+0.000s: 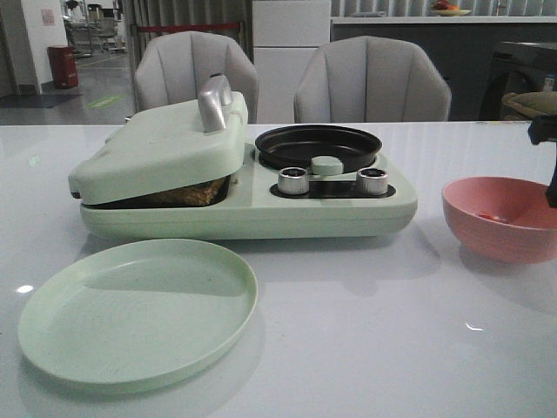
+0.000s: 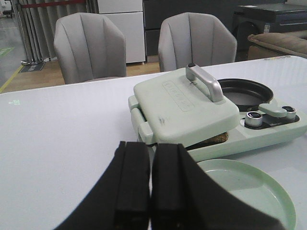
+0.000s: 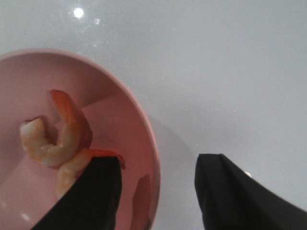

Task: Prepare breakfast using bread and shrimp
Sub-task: 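Grasp the pink shrimp bowl rim with the right gripper and lift it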

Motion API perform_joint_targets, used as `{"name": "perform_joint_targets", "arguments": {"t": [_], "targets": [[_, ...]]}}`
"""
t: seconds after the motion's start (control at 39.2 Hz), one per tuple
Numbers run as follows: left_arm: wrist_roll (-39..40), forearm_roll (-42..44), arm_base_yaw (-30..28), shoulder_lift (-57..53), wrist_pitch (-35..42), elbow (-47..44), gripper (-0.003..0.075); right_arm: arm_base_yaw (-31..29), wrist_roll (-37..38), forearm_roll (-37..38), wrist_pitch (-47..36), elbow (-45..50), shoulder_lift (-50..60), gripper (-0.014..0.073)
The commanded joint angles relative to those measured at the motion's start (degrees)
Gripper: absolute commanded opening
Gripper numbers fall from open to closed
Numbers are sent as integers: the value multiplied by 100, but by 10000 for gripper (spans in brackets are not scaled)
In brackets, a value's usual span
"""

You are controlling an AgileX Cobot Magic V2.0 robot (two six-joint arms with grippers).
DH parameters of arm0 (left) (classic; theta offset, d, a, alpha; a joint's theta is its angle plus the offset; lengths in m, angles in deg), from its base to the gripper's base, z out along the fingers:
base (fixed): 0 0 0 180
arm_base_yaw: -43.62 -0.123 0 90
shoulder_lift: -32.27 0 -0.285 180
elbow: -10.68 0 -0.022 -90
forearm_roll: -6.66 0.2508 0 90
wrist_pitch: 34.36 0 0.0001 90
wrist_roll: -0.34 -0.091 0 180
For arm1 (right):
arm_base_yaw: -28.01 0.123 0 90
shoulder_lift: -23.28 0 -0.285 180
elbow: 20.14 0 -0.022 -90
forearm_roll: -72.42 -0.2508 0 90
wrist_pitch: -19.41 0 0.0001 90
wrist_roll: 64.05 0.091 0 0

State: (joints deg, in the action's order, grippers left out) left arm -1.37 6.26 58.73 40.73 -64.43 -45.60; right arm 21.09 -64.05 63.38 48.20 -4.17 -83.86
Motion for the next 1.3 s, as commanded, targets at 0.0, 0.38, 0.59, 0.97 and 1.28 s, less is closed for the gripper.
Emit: {"name": "perform_joint_targets", "arguments": {"t": [0.0,0.38,0.59,0.97,1.28], "targets": [[65,-54,30,61,491,131,112,-22,-45,-131,-200,-305,-88,434],[65,-54,30,61,491,131,112,-22,-45,-333,-53,-657,-469,153],[65,-54,30,61,491,131,112,113,-47,-340,-131,-1192,41,153],[65,-54,30,61,491,131,112,1373,-266,-398,-1878,-1957,396,153],[65,-54,30,61,491,131,112,2177,-266,-192,-4598,-1957,-72,153]]}}
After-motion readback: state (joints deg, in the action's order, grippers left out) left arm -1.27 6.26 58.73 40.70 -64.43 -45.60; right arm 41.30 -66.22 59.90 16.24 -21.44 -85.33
